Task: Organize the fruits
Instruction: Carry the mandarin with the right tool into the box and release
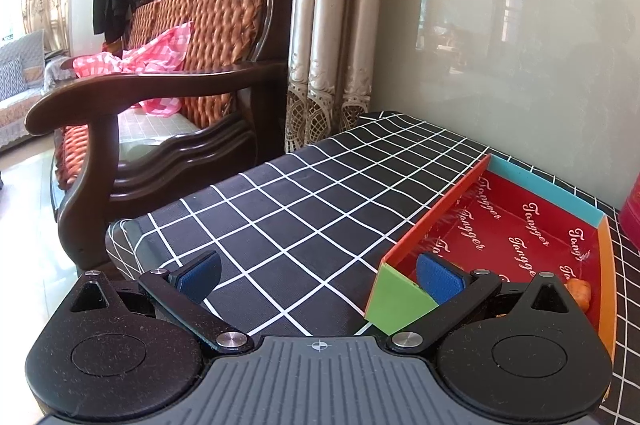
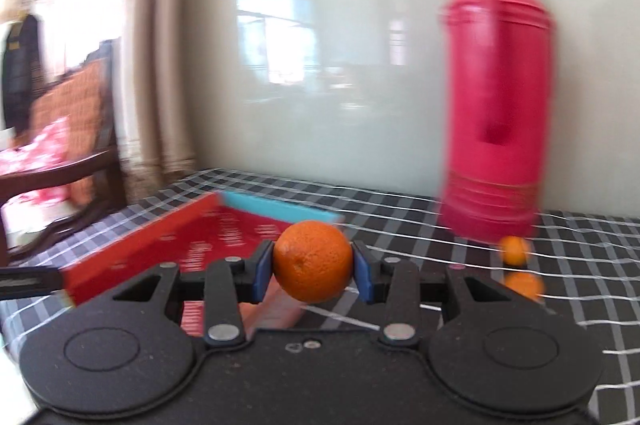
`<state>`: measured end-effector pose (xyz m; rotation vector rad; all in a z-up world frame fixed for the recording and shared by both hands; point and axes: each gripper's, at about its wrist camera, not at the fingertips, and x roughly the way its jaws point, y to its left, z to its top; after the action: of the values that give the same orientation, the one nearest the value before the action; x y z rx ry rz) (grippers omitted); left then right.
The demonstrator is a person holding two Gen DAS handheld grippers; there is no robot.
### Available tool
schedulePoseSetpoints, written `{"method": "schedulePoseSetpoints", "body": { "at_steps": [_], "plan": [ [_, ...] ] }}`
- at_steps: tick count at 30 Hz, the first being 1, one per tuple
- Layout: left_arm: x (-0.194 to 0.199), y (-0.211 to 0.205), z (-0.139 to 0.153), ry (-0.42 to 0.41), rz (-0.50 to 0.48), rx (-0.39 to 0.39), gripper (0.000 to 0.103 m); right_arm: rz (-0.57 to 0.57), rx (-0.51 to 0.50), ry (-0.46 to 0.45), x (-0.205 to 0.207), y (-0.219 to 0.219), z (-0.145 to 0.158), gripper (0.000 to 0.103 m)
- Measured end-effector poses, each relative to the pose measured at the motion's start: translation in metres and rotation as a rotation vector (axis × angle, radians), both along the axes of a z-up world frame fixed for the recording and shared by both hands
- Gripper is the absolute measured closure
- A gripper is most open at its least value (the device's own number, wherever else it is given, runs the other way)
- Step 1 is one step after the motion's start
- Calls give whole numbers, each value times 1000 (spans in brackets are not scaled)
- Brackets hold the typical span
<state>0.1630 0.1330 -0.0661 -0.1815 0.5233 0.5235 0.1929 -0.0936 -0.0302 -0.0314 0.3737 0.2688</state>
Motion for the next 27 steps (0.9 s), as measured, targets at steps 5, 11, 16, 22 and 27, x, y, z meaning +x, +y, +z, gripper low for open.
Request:
{"method": "schedulePoseSetpoints", "body": {
  "at_steps": [5,11,16,22,27],
  "plan": [
    [0,4,1,-3,3,0,0,80,-55,26,6,37,-8,70],
    [0,6,0,-4,5,-7,0,93,-113,43,6,52,-20,66],
    [1,7,1,-3,4,-11,0,62,-100,-35,-5,45,-11,36],
    [1,4,0,-1,-2,-6,0,-36,-79,-111,-13,19,4,27],
    [1,-3,2,-8,-12,6,0,-187,-79,-183,-23,-11,15,13]
  ]
}}
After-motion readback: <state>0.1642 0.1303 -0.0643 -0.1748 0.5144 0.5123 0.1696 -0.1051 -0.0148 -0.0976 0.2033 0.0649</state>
